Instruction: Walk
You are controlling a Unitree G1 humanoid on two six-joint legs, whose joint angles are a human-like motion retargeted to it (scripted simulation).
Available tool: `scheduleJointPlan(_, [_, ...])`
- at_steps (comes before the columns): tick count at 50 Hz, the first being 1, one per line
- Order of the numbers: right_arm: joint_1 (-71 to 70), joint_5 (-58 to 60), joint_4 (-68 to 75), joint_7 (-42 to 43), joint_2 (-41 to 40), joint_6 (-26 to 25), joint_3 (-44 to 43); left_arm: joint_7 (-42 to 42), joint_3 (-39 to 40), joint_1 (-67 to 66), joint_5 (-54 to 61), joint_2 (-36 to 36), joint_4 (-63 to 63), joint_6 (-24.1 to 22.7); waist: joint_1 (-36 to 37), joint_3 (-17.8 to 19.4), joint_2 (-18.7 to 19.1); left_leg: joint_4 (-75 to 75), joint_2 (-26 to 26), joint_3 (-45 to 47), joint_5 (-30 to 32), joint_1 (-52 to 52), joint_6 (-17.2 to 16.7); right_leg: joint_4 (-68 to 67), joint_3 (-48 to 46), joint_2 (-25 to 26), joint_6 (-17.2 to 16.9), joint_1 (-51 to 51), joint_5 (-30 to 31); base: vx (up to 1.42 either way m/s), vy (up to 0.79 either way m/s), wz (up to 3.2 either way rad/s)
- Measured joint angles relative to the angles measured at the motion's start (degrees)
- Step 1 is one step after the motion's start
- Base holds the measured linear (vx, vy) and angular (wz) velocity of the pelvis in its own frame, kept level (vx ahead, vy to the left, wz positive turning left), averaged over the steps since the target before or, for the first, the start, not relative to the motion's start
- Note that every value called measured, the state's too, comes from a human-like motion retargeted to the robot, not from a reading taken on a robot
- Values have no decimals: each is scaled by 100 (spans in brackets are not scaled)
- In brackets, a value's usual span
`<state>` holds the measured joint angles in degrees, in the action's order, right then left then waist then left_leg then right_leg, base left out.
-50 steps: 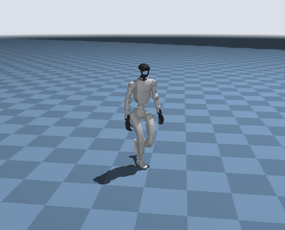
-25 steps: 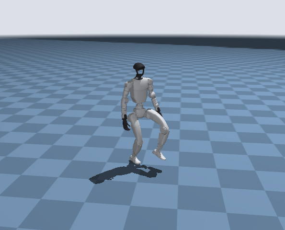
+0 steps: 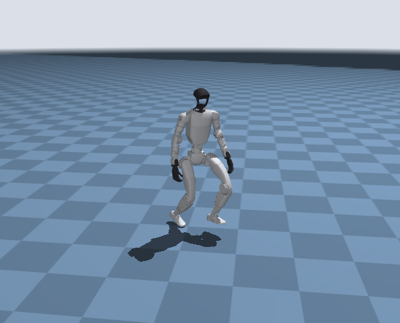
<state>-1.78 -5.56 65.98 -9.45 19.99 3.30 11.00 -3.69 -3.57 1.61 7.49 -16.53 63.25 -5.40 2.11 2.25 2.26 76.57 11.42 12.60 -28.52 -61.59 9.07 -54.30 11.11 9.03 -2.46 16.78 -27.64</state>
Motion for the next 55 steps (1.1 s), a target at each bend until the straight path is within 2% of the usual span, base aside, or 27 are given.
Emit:
scheduleJointPlan(9, [62, -207, -20, -298, 56, -124, 41, -8, 149, -109, 322, -232, 28, 9, -13, -360, -219, -759, -365, -6, -304, 62, 127, 43, -10, 12, -765, 604, 1805, 26, 12, 23])
scheduleJointPlan(18, [216, -92, 169, -628, 47, -267, 37, 12, 351, -183, 569, -247, 164, 47, -248, -486, -511, -1669, -760, 4, -443, 602, 71, -711, -482, -330, -1127, 1208, 3218, 22, 7, 45])
scheduleJointPlan(23, [289, 42, 307, -821, 23, -333, 7, 21, 395, -183, 677, -159, 139, 72, -531, -408, -712, -2031, -1116, 5, -561, 1033, 92, -1769, -786, -702, -1185, 1548, 3559, 20, 3, 71])
scheduleJointPlan(27, [341, 134, 363, -930, 14, -358, -34, 48, 388, -196, 731, -87, 22, 96, -734, -339, -806, -2237, -1360, -19, -650, 1354, 129, -2796, -1072, -1220, -865, 1914, 3120, 20, 2, 58])
scheduleJointPlan(32, [398, 225, 373, -956, 21, -374, -113, 134, 370, -216, 741, 7, -185, 137, -933, -280, -773, -2517, -1616, -130, -684, 1760, 111, -3638, -1233, -1747, -319, 2420, 2127, 20, 0, 53])
scheduleJointPlan(36, [421, 250, 357, -878, 20, -371, -171, 253, 367, -213, 725, 69, -342, 182, -1074, -245, -671, -2800, -1791, -280, -678, 2122, 42, -3780, -1284, -1927, -11, 2854, 1473, 20, -2, 55])
scheduleJointPlan(40, [420, 277, 313, -740, 31, -359, -194, 404, 359, -187, 688, 88, -454, 221, -1181, -207, -552, -3118, -1933, -441, -687, 2519, -28, -3505, -1355, -1958, 149, 3287, 1007, 21, -3, 51])
scheduleJointPlan(46, [360, 305, 221, -495, 58, -341, -134, 570, 331, -97, 626, 47, -506, 241, -1260, -171, -422, -3643, -2113, -655, -742, 3146, -73, -2440, -1572, -1897, 122, 3801, 853, 24, -2, 42])
scheduleJointPlan(55, [199, 342, 69, -293, 103, -340, 102, 562, 405, 15, 577, -15, -399, 205, -1178, -277, -408, -4921, -2431, -868, -597, 4358, -30, -74, -2068, -1766, -331, 3826, 1414, 30, -3, 24])
